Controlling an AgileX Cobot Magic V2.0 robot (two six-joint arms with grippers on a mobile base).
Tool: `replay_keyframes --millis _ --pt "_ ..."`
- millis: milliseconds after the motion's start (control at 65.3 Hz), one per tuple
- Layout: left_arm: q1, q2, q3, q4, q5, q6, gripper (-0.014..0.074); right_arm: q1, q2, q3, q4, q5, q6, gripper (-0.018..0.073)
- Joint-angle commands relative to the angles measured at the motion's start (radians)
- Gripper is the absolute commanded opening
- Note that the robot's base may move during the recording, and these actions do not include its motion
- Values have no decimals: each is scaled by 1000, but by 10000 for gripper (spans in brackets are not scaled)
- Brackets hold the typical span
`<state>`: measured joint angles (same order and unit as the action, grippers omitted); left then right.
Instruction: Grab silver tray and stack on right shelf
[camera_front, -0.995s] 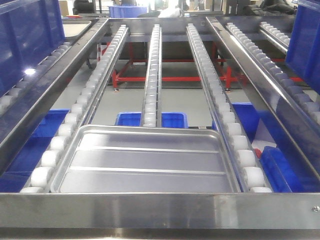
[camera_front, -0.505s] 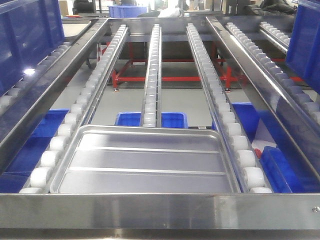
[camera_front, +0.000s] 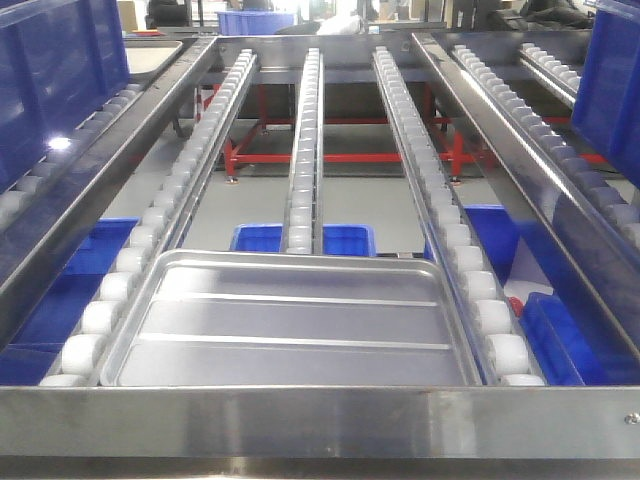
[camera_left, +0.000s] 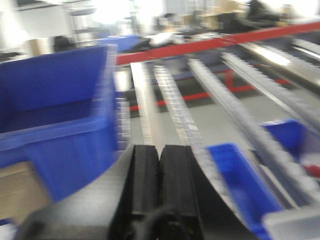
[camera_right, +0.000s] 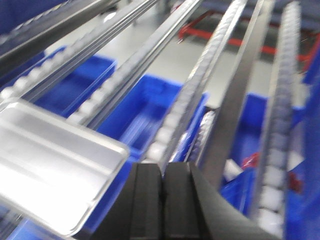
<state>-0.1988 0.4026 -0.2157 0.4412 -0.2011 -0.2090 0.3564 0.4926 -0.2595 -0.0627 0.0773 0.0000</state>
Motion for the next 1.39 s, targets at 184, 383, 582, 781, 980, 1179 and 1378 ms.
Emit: replay_keyframes --millis 184,383,582,781,980,1179,1378 --pt "-211 102 -39 -14 -171 -21 -91 53 116 -46 -12 -188 0 52" --pt "-250 102 -39 -9 -342 -21 -91 53 116 -46 -12 -213 0 52" --pt "-250 102 -39 0 -495 -21 -91 53 116 -46 -12 -231 0 52" --pt "-250 102 -39 13 -468 -21 -91 53 116 -46 -12 -266 0 52" --pt "-250 108 -164 -251 -65 -55 -91 53 117 -46 1 -262 0 52" --pt "-250 235 -382 -265 518 -55 -91 53 170 -90 112 -197 72 57" --pt "-250 477 -533 -392 723 -74 -91 53 356 -239 112 1 83 57"
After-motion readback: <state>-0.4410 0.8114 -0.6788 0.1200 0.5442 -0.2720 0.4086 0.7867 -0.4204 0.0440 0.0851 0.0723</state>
